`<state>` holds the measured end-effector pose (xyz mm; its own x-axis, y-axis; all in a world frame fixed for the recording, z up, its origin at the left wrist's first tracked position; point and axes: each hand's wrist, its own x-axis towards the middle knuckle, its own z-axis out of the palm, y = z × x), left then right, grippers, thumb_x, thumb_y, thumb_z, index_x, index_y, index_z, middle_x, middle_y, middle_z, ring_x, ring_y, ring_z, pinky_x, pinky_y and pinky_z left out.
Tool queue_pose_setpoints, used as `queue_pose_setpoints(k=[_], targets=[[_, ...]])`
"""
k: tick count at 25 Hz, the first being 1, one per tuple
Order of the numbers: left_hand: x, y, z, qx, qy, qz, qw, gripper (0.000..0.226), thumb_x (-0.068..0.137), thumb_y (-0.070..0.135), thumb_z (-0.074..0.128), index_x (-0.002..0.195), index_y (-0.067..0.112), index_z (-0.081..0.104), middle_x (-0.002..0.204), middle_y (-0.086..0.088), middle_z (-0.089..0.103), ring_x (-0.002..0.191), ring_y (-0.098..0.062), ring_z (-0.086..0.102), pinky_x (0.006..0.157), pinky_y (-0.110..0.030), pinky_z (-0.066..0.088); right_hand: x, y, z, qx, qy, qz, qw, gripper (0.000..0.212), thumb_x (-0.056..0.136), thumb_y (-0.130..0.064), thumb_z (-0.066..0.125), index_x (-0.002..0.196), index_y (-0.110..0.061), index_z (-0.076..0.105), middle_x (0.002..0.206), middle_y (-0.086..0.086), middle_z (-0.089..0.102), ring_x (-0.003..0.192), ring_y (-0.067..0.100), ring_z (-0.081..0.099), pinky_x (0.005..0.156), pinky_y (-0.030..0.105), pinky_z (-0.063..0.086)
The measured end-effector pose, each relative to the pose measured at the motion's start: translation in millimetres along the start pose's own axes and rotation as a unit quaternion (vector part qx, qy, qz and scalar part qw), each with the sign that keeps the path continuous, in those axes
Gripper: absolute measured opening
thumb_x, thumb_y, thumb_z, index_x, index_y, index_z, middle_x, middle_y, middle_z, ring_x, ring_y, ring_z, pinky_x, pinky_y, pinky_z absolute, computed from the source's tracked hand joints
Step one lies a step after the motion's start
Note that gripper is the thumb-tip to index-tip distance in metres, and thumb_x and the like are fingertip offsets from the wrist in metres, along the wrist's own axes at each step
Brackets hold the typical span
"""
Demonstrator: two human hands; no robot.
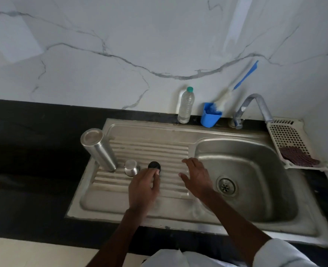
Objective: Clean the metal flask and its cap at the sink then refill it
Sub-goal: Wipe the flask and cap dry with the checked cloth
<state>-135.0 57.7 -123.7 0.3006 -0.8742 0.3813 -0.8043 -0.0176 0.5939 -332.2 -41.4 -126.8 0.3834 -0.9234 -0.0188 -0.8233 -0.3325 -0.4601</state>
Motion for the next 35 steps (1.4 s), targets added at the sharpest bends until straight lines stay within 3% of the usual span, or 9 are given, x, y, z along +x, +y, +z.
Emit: queue_pose_setpoints(k=[4,6,9,14,20,23,26,32,35], targets=[[37.6,23.1,42.6,0.009,-0.088,0.062,0.994,0.031,0.093,0.016,0.065,0.123,0.016,0.069,0.123,-0.001,0.07,0.115,-0.02,0.063,0.095,-0.04,0.056,6.4,33.5,-35.1,-0.019,0.029,0.023,0.999,0.052,0.089,-0.028,0.072,0.138,-0.02,0.056,0.139,0.004,0.054,0.126,0.029,0.054,0.098,0.045,0.05],[51.7,34.2,69.4,0.039,-0.158,0.059,0.985,0.046,0.096,0.022,0.067,0.141,0.012,0.062,0.146,-0.009,0.061,0.139,-0.026,0.052,0.114,-0.045,0.046,6.8,54.1,-53.4,-0.027,0.053,0.043,0.997,0.051,0.088,-0.024,0.072,0.137,-0.02,0.057,0.139,0.004,0.055,0.127,0.027,0.054,0.099,0.045,0.05],[67.4,63.5,109.1,0.044,-0.238,0.072,0.968,0.056,0.1,0.031,0.062,0.152,0.012,0.05,0.159,-0.01,0.047,0.152,-0.028,0.038,0.123,-0.044,0.033,-0.4,92.0,-76.5,-0.034,0.099,0.074,0.992,0.045,0.085,-0.02,0.073,0.129,-0.02,0.062,0.13,0.004,0.06,0.12,0.027,0.058,0.095,0.042,0.051],[84.4,141.8,172.6,-0.007,-0.307,0.092,0.947,0.058,0.104,0.036,0.058,0.154,0.012,0.046,0.161,-0.012,0.044,0.151,-0.026,0.039,0.123,-0.039,0.032,-18.5,156.4,-121.5,-0.04,0.108,0.203,0.972,0.035,0.088,-0.018,0.068,0.123,-0.015,0.065,0.127,0.011,0.062,0.117,0.034,0.059,0.097,0.044,0.05],[91.6,252.5,237.3,-0.194,-0.424,-0.032,0.884,0.063,0.106,0.057,0.046,0.157,0.021,0.045,0.156,0.004,0.05,0.141,-0.02,0.053,0.115,-0.032,0.041,-24.3,252.9,-178.7,-0.021,0.12,0.305,0.945,0.041,0.092,-0.022,0.057,0.133,-0.022,0.062,0.146,0.012,0.052,0.132,0.036,0.05,0.103,0.046,0.046],[96.3,299.0,273.9,-0.287,-0.427,-0.112,0.85,0.061,0.105,0.064,0.038,0.139,0.019,0.062,0.144,-0.004,0.064,0.139,-0.02,0.055,0.12,-0.041,0.039,-14.0,306.9,-198.9,-0.092,0.073,0.253,0.96,0.047,0.091,-0.032,0.046,0.136,-0.033,0.058,0.147,0.007,0.052,0.136,0.035,0.049,0.11,0.049,0.041],[104.4,343.5,297.3,-0.388,-0.43,-0.215,0.787,0.056,0.113,0.052,0.027,0.14,0.016,0.06,0.146,-0.011,0.062,0.141,-0.023,0.052,0.121,-0.046,0.035,-2.2,338.9,-212.5,-0.13,0.004,0.317,0.94,0.057,0.093,-0.048,0.059,0.143,-0.022,0.047,0.136,0.017,0.053,0.126,0.041,0.052,0.103,0.053,0.046],[105.4,375.2,335.7,-0.423,-0.451,-0.299,0.727,0.051,0.11,0.057,0.01,0.116,0.041,0.058,0.118,0.021,0.066,0.098,0.011,0.065,0.082,-0.024,0.046,23.4,375.3,-228.7,-0.073,-0.068,0.422,0.901,0.07,0.093,-0.055,0.058,0.145,-0.011,0.042,0.141,0.018,0.054,0.13,0.039,0.052,0.113,0.06,0.03],[99.2,377.9,345.9,-0.471,-0.417,-0.319,0.709,0.051,0.111,0.055,0.017,0.121,0.036,0.063,0.113,0.025,0.073,0.102,0.009,0.069,0.088,-0.023,0.052,29.9,378.5,-228.3,-0.085,-0.067,0.446,0.889,0.079,0.091,-0.058,0.062,0.148,-0.009,0.038,0.146,0.018,0.052,0.133,0.039,0.05,0.115,0.06,0.026]])
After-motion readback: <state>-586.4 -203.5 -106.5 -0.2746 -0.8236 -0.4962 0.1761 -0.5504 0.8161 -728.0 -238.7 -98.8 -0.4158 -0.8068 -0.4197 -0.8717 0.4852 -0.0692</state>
